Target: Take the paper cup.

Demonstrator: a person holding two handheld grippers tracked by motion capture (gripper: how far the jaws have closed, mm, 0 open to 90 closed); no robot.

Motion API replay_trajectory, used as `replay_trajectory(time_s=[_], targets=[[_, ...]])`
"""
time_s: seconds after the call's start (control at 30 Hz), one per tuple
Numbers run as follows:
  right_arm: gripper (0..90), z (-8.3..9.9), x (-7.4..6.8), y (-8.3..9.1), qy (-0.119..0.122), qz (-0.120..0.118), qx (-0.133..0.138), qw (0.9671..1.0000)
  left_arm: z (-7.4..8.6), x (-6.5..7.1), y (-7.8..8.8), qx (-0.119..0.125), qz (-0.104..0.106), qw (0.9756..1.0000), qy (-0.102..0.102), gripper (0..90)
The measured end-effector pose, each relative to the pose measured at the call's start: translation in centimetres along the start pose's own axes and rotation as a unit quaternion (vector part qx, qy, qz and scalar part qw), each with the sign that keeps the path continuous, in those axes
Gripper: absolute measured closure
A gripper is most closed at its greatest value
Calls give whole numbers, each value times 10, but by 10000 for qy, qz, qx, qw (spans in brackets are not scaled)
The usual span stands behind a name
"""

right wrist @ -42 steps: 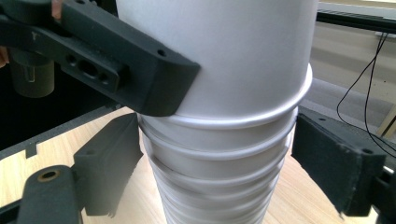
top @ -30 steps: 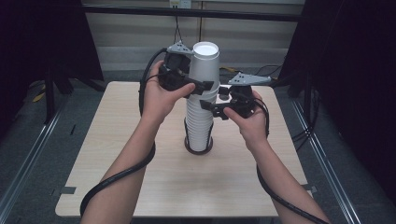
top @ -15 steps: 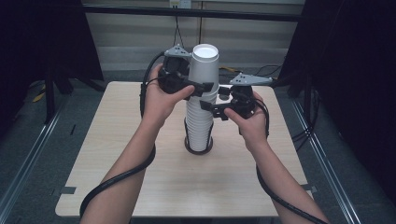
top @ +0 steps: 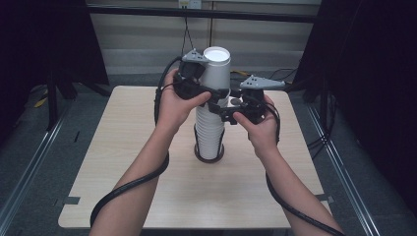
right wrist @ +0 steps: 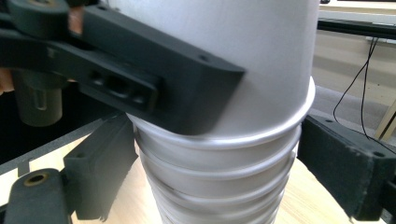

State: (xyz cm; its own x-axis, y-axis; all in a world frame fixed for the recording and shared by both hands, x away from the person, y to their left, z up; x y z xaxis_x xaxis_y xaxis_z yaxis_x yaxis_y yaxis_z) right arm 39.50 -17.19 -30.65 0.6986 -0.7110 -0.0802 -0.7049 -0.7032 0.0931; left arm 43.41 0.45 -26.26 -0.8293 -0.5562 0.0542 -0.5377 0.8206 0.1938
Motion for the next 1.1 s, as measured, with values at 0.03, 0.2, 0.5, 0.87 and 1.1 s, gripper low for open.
replay_trajectory(time_s=[0.03,0.2,0.5,0.87,1.1], targets=[[115,0,0,0,3,9,16,10000,0,1,-1,-7,-25,10000,-17,73],[119,-1,-2,0,-15,49,-48,10000,-3,2,-1,-133,-108,9998,-97,106],[125,-2,-2,-2,62,75,-120,9999,-16,2,5,172,-163,9996,128,125],[122,0,-3,-2,-12,135,-75,9999,-45,5,19,254,-220,9994,72,122],[121,0,-3,-2,2,138,-69,9999,-50,4,22,324,-315,9989,79,126]])
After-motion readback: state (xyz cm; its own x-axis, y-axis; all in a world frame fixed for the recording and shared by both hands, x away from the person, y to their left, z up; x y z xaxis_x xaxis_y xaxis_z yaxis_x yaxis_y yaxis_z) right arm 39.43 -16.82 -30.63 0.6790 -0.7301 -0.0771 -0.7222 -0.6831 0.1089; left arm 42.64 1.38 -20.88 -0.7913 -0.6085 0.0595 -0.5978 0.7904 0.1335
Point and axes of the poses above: each handheld gripper's, and its own axes: y roughly backward along the jaws, z roughly out of its underside, x roughly to its right, the point moved 1 cm from there along -y, roughly forward along the jaws, and after that the axes turned 14 degrees about x, right-handed, at the moved point
